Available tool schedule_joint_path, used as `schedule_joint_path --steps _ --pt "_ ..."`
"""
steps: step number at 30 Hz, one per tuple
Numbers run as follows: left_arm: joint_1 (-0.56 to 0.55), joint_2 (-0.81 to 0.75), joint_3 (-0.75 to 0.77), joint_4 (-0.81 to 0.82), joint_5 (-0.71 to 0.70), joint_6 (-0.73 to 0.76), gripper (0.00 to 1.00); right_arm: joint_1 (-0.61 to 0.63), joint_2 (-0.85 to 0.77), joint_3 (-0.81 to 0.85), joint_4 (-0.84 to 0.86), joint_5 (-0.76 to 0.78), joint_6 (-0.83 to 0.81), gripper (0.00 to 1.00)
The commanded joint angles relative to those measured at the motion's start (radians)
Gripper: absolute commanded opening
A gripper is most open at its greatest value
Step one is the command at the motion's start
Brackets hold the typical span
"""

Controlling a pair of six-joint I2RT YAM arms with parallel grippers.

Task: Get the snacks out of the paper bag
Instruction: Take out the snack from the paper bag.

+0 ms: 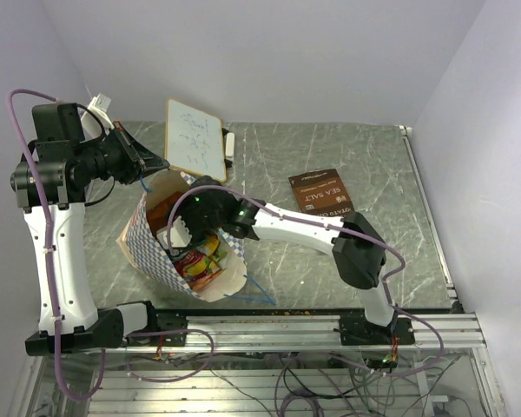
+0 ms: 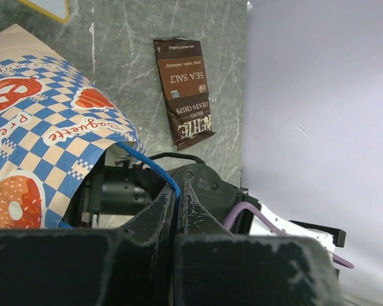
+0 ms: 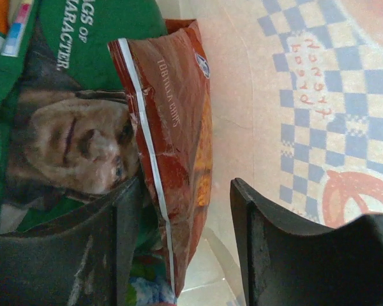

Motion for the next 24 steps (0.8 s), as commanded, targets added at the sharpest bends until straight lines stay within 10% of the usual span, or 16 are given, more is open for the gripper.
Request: schedule_joint_path --steps 1,6,14,24 --pt "0.007 -0.012 0.032 0.015 0.021 0.009 0.07 0.006 0.072 0.038 0.084 0.051 -0.01 0.54" --pt "0.006 -0.005 0.044 0.004 0.014 0.014 0.07 0.009 0.114 0.066 0.099 0.062 -0.028 0.46" --pt "0.006 0.007 0.061 -0.021 -0.033 0.015 0.07 0.008 0.026 0.018 0.101 0.012 0.013 0.01" --pt "0.006 -0.003 0.026 0.036 -0.087 -0.033 0.07 0.008 -0.208 -0.08 0.061 0.014 0.228 0.0"
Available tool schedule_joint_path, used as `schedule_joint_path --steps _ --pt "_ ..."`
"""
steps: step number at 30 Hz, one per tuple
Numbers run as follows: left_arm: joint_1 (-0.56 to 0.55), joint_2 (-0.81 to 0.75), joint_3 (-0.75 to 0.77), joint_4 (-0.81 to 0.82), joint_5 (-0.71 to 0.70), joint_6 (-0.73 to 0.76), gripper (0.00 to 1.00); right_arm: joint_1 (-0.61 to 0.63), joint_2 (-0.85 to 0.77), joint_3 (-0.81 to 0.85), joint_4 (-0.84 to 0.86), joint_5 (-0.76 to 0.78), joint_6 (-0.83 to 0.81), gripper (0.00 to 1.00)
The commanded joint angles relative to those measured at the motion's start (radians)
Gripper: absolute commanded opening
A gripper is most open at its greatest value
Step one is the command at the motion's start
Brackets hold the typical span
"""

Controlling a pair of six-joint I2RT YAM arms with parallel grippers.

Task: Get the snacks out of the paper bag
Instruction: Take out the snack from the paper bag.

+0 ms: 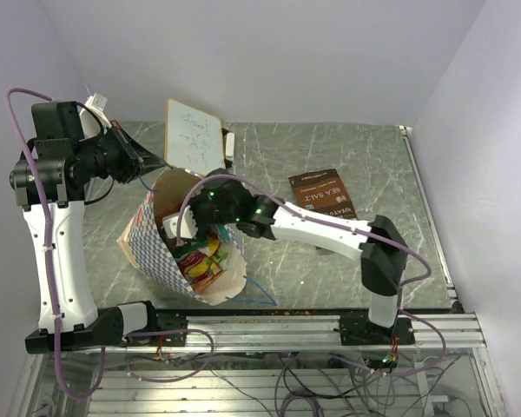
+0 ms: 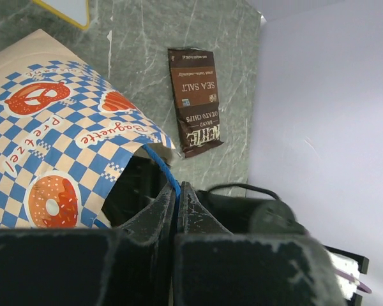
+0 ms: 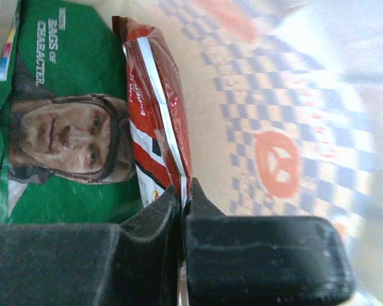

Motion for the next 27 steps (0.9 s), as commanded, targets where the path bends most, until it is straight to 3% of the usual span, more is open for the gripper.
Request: schedule_joint_path --steps 1,11,16,27 --pt "0.005 -0.018 0.006 0.063 -0.031 -0.029 0.07 0.006 -0.127 -0.031 0.001 -0.015 0.137 0.0" --pt "0.006 -0.017 -0.015 0.079 -0.037 -0.041 0.07 0.007 -0.288 0.039 -0.238 0.03 0.303 0.0" --pt "0.006 -0.007 -0.014 0.085 -0.031 -0.048 0.07 0.008 -0.457 0.024 -0.307 0.054 0.4 0.0" --pt "0.006 -0.019 -0.058 0.135 -0.024 -0.073 0.07 0.012 -0.697 0.202 -0.454 0.206 0.67 0.0"
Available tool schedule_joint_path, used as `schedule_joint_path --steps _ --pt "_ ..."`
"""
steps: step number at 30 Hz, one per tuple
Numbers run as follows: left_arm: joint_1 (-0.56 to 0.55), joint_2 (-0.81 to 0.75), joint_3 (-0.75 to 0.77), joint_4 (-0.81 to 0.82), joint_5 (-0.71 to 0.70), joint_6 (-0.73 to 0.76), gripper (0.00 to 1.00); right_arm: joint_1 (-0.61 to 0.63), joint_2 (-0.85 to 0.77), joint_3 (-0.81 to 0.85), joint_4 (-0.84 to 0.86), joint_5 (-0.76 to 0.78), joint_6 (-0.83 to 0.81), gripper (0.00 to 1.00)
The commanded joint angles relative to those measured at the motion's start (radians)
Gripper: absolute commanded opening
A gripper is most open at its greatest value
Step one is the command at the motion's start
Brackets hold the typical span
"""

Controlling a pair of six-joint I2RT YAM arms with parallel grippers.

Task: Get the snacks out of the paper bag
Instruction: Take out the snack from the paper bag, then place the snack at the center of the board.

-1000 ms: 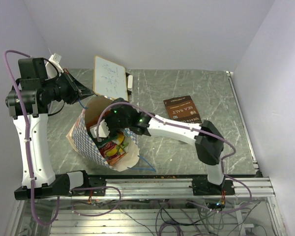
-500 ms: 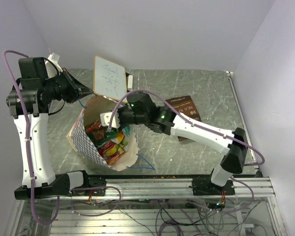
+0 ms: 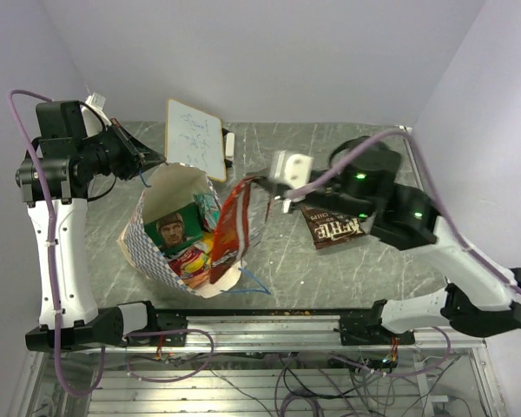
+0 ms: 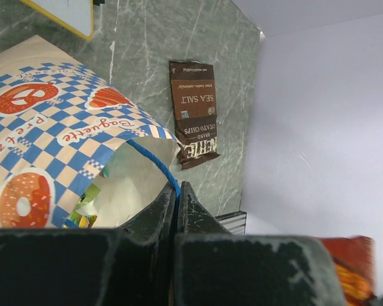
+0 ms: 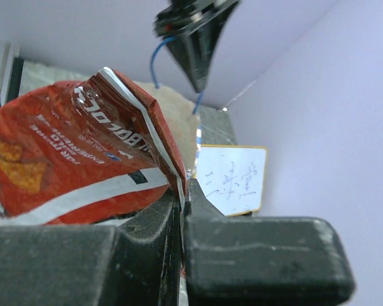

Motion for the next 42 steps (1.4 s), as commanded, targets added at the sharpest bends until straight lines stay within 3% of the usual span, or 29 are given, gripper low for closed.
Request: schedule_joint_path --steps 1,5,9,13,20,25,31,34,42 --pt "0.006 -0.018 -0.007 0.059 0.007 -0.018 0.07 0.003 -0.082 0.1 -0.061 0.134 0.125 0.0" --pt "0.006 -0.01 0.011 0.06 0.003 -0.017 0.07 0.004 -0.103 0.155 -0.165 0.378 0.096 0.0" --pt "0.006 -0.004 0.024 0.054 -0.004 -0.013 0.07 0.002 -0.138 0.078 -0.141 0.649 0.023 0.0" --pt "0.006 0.005 0.037 0.026 -0.023 0.005 0.07 -0.049 -0.13 0.013 -0.089 0.718 -0.062 0.0" --pt "0.008 0.024 0.042 0.01 -0.005 0.022 0.07 -0.505 -0.061 -0.183 0.026 0.315 -0.167 0.0" --pt "0.008 0.066 0.094 -0.04 0.005 0.06 0.07 -0.717 -0.027 -0.414 0.325 0.087 -0.246 0.0" --pt "0.007 0.112 0.13 -0.07 0.016 0.088 0.07 -0.839 0.079 -0.491 0.37 -0.091 -0.483 0.0" --pt "0.008 0.122 0.119 -0.05 0.03 0.084 0.07 -0.897 0.113 -0.495 0.369 -0.162 -0.521 0.0" --pt "0.007 0.158 0.111 -0.031 0.061 0.095 0.07 -0.933 0.215 -0.435 0.313 -0.172 -0.6 0.0"
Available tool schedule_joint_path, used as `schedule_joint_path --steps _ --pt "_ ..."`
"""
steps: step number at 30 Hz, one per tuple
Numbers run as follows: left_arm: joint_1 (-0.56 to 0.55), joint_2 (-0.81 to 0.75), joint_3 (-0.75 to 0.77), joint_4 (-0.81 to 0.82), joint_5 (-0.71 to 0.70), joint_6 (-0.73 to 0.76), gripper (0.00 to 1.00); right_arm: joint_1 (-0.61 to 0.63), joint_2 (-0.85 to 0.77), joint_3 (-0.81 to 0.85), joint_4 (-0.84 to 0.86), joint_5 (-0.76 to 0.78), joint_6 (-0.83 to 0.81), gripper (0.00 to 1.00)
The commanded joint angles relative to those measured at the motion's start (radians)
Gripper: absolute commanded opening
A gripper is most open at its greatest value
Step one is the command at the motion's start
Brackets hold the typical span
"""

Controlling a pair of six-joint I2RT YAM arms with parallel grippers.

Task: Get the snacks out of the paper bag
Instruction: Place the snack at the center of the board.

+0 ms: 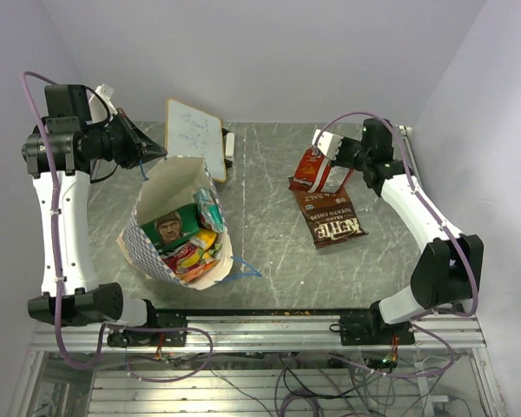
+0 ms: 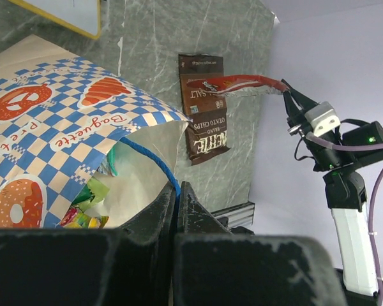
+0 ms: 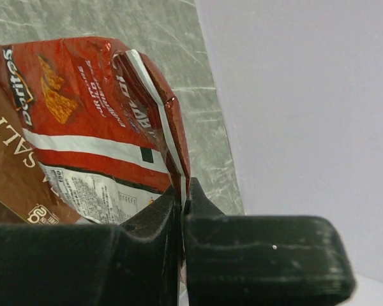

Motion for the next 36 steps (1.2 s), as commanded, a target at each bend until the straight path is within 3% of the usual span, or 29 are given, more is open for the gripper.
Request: schedule_joint_path --steps 1,12,19,36 --pt "0.008 0.018 0.016 0.011 0.044 0.032 0.07 -0.01 0.027 0.061 0.037 -0.042 -0.071 0.0" --pt "0.007 0.022 0.008 0.029 0.072 0.026 0.07 -0.017 0.153 0.195 -0.034 -0.03 -0.204 0.0" --pt "0.007 0.008 -0.001 0.03 0.083 0.023 0.07 -0.02 0.123 0.095 -0.097 -0.015 -0.306 0.0" --pt "0.008 -0.041 -0.029 0.034 0.089 0.034 0.07 -0.022 -0.136 -0.282 -0.107 -0.113 -0.229 0.0"
